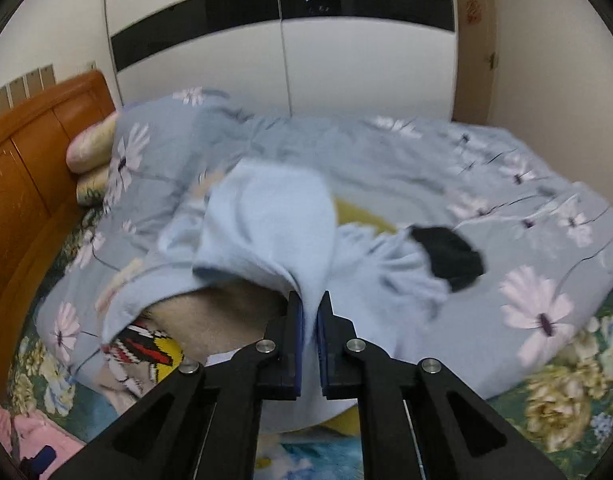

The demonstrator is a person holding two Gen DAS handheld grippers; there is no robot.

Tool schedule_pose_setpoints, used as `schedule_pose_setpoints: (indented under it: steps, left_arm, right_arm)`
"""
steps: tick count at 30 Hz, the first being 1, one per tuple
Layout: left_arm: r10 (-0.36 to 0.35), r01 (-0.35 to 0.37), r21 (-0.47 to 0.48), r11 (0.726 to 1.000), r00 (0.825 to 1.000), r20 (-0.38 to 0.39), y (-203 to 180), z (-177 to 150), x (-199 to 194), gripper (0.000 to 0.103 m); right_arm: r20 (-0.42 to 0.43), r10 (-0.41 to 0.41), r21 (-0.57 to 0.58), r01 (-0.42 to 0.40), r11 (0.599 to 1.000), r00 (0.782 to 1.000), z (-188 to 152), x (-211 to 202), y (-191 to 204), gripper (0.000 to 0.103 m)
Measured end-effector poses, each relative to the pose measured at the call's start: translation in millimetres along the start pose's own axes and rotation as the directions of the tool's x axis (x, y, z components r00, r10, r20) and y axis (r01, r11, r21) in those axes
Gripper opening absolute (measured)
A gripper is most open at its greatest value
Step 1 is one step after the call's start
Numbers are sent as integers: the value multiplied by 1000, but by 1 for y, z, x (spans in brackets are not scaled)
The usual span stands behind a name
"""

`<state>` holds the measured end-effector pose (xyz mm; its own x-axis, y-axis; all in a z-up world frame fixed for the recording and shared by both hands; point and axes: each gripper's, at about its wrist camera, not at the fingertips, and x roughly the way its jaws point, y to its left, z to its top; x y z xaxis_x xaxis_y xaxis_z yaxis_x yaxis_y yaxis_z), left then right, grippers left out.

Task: Fold clothes
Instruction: 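Grasp the light blue shirt with the right gripper and lift it off the pile, then lower the shirt onto the bed while the left gripper grasps another shirt edge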

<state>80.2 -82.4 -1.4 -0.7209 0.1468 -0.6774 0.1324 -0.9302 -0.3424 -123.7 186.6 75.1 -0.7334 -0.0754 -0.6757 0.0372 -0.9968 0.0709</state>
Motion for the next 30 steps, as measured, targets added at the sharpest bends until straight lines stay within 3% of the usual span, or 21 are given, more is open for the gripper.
schedule_pose_setpoints:
  steps: [3,10,17,21,23,24,26,28,30]
  left_arm:
    - [-25,23,63,998,999,27,-18,-5,-23,103]
    - [-106,95,123,988,990,91,-40,-25,-88,103]
    - [-205,177,204,963,971,123,-62,-47,-146,103]
    - [-257,228,233,945,961,102,-74,-54,-161,103]
    - [-272,247,239,939,959,75,-80,-60,-163,103]
    - [-275,254,240,937,960,59,-83,-64,-163,103]
    - [-275,260,252,932,961,26,-90,-72,-159,103]
    - [-263,260,276,925,965,-26,-99,-84,-150,103]
    - [-245,252,293,922,968,-60,-106,-94,-142,103]
  right_arm:
    - [65,-59,-44,62,997,996,12,-54,-4,6]
    - [230,-87,-84,108,991,969,15,-194,-9,6]
    - [418,-49,-140,117,983,907,-15,-340,-6,6]
    - [498,-10,-148,96,984,867,-35,-407,-16,6]
    - [474,-7,-150,89,985,881,-46,-411,-27,6]
    - [429,-11,-148,82,986,903,-55,-401,-35,6]
    - [311,-24,-137,70,988,950,-77,-370,-53,6]
    - [175,-61,-113,82,990,983,-104,-329,-72,6]
    - [30,-116,-83,118,990,993,-143,-281,-92,6]
